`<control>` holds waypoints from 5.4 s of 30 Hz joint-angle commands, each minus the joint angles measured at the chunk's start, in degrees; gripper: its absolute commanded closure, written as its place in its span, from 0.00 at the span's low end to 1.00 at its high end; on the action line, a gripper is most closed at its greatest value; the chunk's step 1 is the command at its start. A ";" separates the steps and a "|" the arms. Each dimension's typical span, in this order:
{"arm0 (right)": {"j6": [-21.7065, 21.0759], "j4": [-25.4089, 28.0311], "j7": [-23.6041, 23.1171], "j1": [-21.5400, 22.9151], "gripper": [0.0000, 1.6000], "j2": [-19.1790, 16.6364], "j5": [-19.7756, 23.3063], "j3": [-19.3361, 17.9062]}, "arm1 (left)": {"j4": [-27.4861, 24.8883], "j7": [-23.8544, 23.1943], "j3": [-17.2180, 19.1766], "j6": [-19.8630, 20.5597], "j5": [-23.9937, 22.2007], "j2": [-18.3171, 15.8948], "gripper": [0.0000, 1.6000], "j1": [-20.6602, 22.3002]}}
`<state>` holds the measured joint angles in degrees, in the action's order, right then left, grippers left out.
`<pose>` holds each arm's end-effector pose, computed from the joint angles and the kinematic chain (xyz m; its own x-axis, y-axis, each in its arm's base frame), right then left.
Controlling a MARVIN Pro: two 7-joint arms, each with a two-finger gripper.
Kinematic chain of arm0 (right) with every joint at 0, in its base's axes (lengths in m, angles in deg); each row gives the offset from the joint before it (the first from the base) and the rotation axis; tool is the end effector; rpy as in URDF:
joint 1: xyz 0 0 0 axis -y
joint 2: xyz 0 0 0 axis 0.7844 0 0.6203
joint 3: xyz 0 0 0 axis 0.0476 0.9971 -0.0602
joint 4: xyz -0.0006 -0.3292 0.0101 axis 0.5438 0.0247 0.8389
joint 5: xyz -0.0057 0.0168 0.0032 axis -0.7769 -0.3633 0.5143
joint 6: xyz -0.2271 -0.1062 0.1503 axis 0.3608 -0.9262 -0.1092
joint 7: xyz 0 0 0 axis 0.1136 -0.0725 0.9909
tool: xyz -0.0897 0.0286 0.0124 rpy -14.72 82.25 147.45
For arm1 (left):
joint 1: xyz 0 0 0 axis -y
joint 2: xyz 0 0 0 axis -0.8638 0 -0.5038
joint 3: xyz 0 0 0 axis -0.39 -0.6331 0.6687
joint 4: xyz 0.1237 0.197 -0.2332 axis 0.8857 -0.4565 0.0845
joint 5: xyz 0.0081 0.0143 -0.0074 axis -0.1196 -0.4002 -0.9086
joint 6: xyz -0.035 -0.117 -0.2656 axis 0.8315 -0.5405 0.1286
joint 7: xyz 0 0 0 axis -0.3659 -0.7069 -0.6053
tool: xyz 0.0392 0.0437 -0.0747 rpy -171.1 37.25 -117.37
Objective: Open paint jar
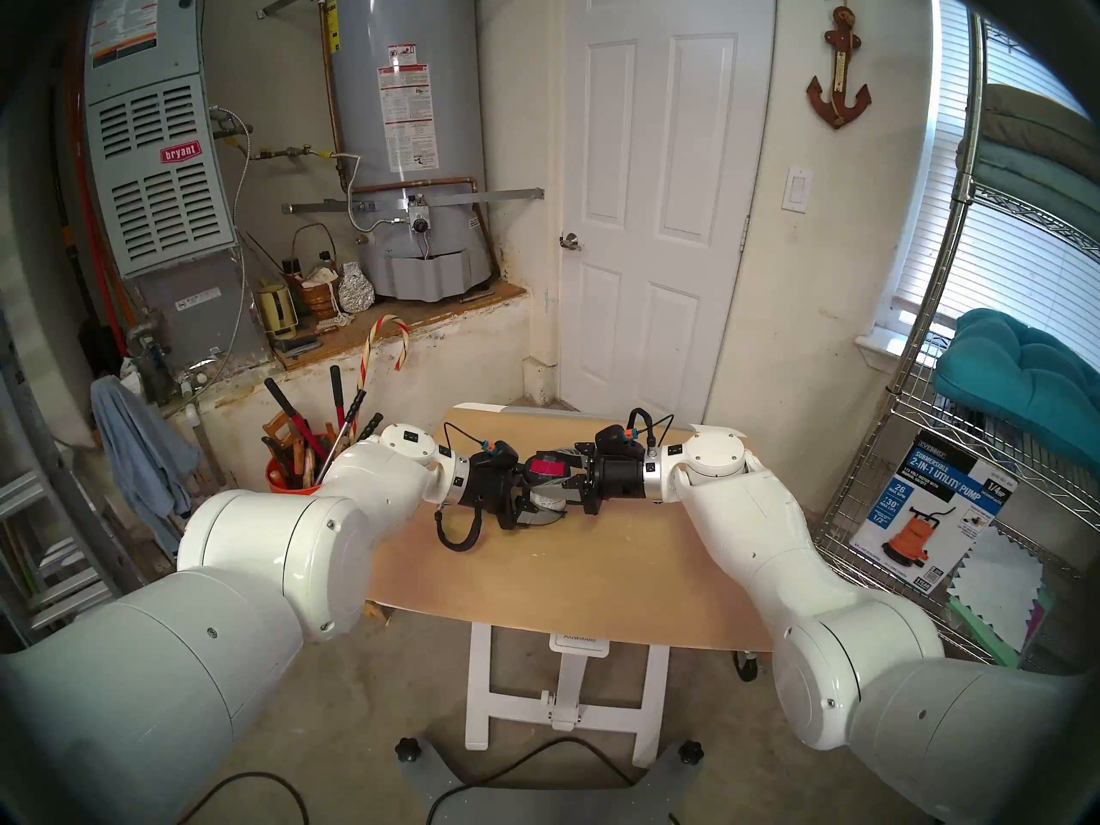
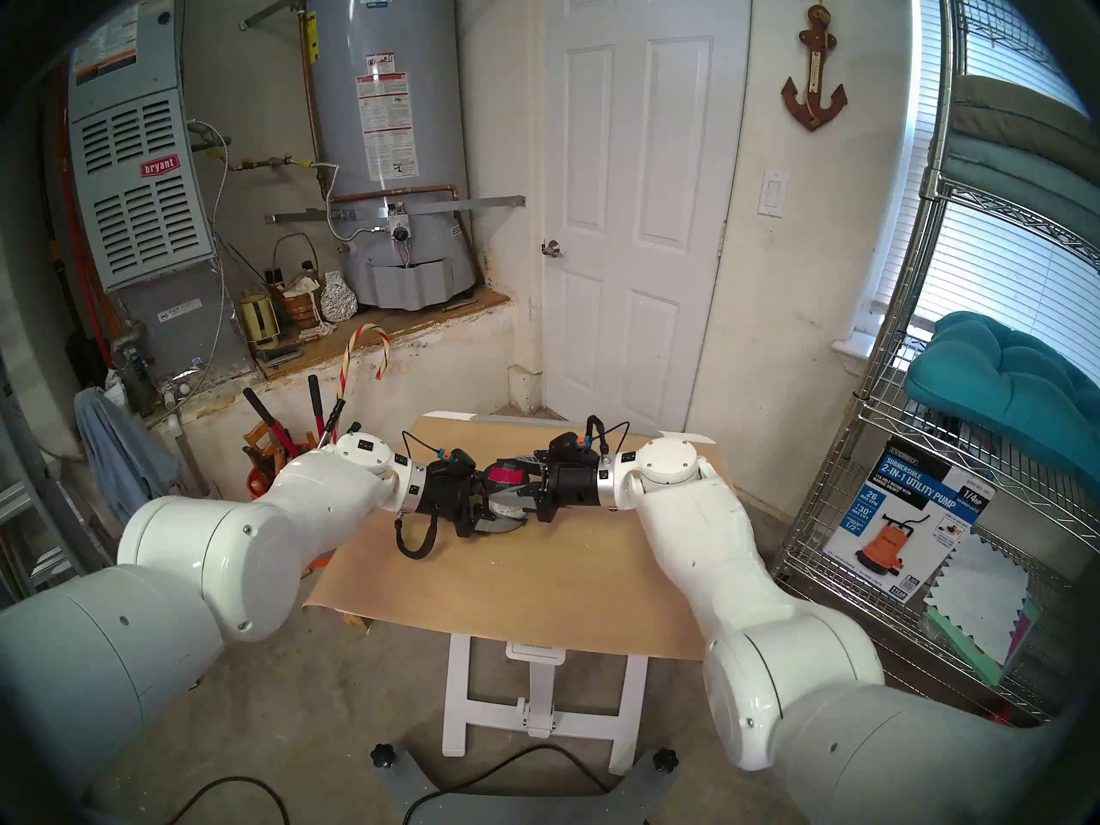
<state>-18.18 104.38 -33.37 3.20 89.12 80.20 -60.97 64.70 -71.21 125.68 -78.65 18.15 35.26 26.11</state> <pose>0.5363 0.0712 -0.3236 -0.0024 0.2725 0.9622 0.9770 -0.2044 0.0603 0.5541 -0.0399 -0.3545 0.1384 -0.4285 0.8929 -0.9734 -0.2251 0.0429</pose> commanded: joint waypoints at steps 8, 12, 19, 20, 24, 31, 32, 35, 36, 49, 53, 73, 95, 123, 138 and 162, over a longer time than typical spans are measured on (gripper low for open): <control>4.43 -5.16 -9.43 10.54 1.00 1.67 -3.28 4.69 | -0.65 0.29 0.06 -0.14 0.03 0.30 1.00 1.04; 6.77 -8.56 -11.79 12.31 1.00 1.96 -3.39 4.73 | -0.64 0.52 0.03 -0.13 0.07 0.33 1.00 1.05; 10.10 -13.97 -12.26 15.16 1.00 1.98 -1.69 2.39 | -0.61 0.70 0.02 -0.13 0.13 0.35 1.00 1.07; 10.09 -14.51 -12.26 15.63 1.00 1.89 -1.36 2.00 | -0.61 0.72 0.02 -0.13 0.13 0.35 1.00 1.07; 10.96 -16.77 -12.26 17.15 1.00 1.51 -0.39 0.29 | -0.59 0.81 0.02 -0.14 0.14 0.36 1.00 1.07; 13.32 -20.59 -7.79 18.19 1.00 1.19 1.37 -3.61 | -0.57 0.94 -0.01 -0.14 0.18 0.37 1.00 1.09; 14.00 -20.86 -6.50 18.11 1.00 0.95 0.91 -3.62 | -0.57 0.95 -0.01 -0.13 0.19 0.37 1.00 1.10; 14.83 -22.63 -4.01 17.76 1.00 0.55 1.81 -6.12 | -0.56 0.96 -0.03 -0.13 0.21 0.38 1.00 1.12; 15.70 -22.94 -2.35 17.31 1.00 0.30 2.56 -7.09 | -0.55 0.97 -0.03 -0.13 0.22 0.38 1.00 1.13; 12.21 -23.46 10.63 15.30 1.00 -3.07 1.51 -12.84 | -0.53 0.99 -0.03 -0.13 0.25 0.38 1.00 1.15; 11.11 -21.56 13.95 13.05 1.00 -3.76 -0.39 -11.11 | -0.52 0.96 -0.03 -0.13 0.26 0.38 1.00 1.16; 1.83 -10.21 19.40 2.44 1.00 -4.46 -3.97 -11.61 | -0.54 0.91 0.02 -0.13 0.30 0.38 1.00 1.15; -8.45 6.21 18.19 -7.00 1.00 -5.27 -7.78 -10.62 | -0.54 0.89 0.06 -0.12 0.36 0.38 1.00 1.16; -19.44 24.99 20.71 -15.85 0.00 -3.90 -8.51 -13.54 | -0.50 0.86 0.11 -0.12 0.43 0.38 1.00 1.20; -23.04 29.88 22.71 -16.83 0.00 -0.66 -5.76 -17.31 | -0.44 0.88 0.10 -0.09 0.50 0.39 1.00 1.25; -22.63 29.64 23.62 -16.73 0.00 -0.18 -6.01 -17.30 | -0.54 -0.90 0.31 -0.05 0.43 -0.68 1.00 1.68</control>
<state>-41.49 132.97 -9.69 -14.43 88.38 73.84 -78.46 64.71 -71.37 125.75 -78.54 18.83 35.44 26.38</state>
